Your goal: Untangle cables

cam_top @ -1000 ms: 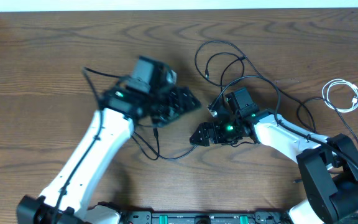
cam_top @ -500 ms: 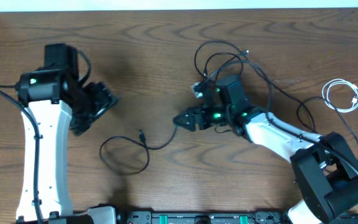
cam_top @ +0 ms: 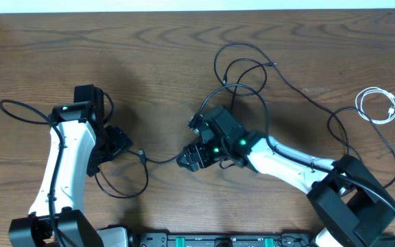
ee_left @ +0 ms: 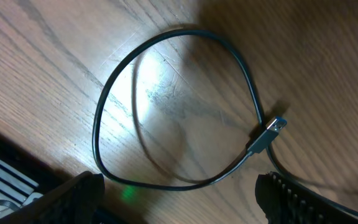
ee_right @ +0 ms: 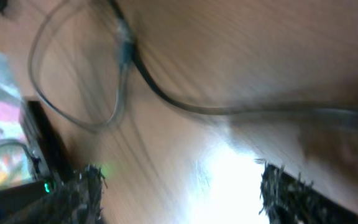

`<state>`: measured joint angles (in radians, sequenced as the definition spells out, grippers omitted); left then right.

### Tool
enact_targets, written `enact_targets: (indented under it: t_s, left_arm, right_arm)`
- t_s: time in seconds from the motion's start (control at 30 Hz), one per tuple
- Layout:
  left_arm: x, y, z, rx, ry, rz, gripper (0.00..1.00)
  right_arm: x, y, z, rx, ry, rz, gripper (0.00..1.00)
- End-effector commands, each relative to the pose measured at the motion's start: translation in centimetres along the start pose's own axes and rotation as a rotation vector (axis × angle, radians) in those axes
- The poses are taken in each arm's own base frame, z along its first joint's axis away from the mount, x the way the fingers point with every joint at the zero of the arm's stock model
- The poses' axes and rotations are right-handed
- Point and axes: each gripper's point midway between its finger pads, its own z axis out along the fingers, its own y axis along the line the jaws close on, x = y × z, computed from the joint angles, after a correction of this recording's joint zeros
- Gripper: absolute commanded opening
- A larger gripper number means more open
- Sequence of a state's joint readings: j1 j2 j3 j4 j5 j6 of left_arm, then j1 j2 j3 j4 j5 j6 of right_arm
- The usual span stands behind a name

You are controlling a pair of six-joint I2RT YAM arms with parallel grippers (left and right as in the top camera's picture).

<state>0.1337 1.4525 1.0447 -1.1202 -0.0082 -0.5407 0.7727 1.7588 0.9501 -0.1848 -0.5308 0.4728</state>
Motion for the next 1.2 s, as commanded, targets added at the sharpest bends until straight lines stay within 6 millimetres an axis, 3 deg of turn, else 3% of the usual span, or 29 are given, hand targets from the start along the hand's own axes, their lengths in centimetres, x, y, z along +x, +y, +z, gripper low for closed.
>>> enact_targets:
  t_s: [0.0,0.17,0.3,0.4,0.47,0.6,0.83,1.1,1.17]
  left_arm:
    - [-1.1,0.1,-0.7,-0.002,-0.041,0.004,0.83]
    - [-3.1,-1.0,-3.1,0.142,-0.057,-0.071,0.83]
    - [-5.9,-0.1,-4.8,0.240,-0.097,-0.183,0.84]
    - [-7.9,2.4,-5.0,0.249,-0.133,-0.292,0.88]
    - [-8.3,3.8,-4.8,0.244,-0.131,-0.349,0.98]
    - [-8.8,6.0,-4.6,0.235,-0.134,-0.426,0.98]
    - [-8.9,6.6,-4.5,0.233,-0.135,-0.447,0.98]
    - [-9.0,6.6,-4.5,0.233,-0.135,-0.447,0.98]
    - [-8.9,6.6,-4.5,0.233,-0.135,-0.447,0.98]
  right_arm:
    - [-2.5,2.1,-1.8,0.030,0.006,-0.110,0.80]
    - [-3.6,4.2,-4.1,0.173,0.056,-0.260,0.82]
    - [-4.2,5.8,-3.4,0.196,0.012,-0.325,0.84]
    - [-4.5,6.3,-2.0,0.233,-0.017,-0.391,0.85]
    - [-4.7,6.3,-0.6,0.274,-0.034,-0.459,0.87]
    - [-4.8,6.3,3.2,0.347,-0.075,-0.536,0.87]
    - [-4.5,5.0,8.4,0.430,-0.122,-0.601,0.84]
    - [-2.8,3.5,11.7,0.472,-0.097,-0.621,0.77]
    - [-2.1,3.2,12.2,0.475,-0.082,-0.608,0.70]
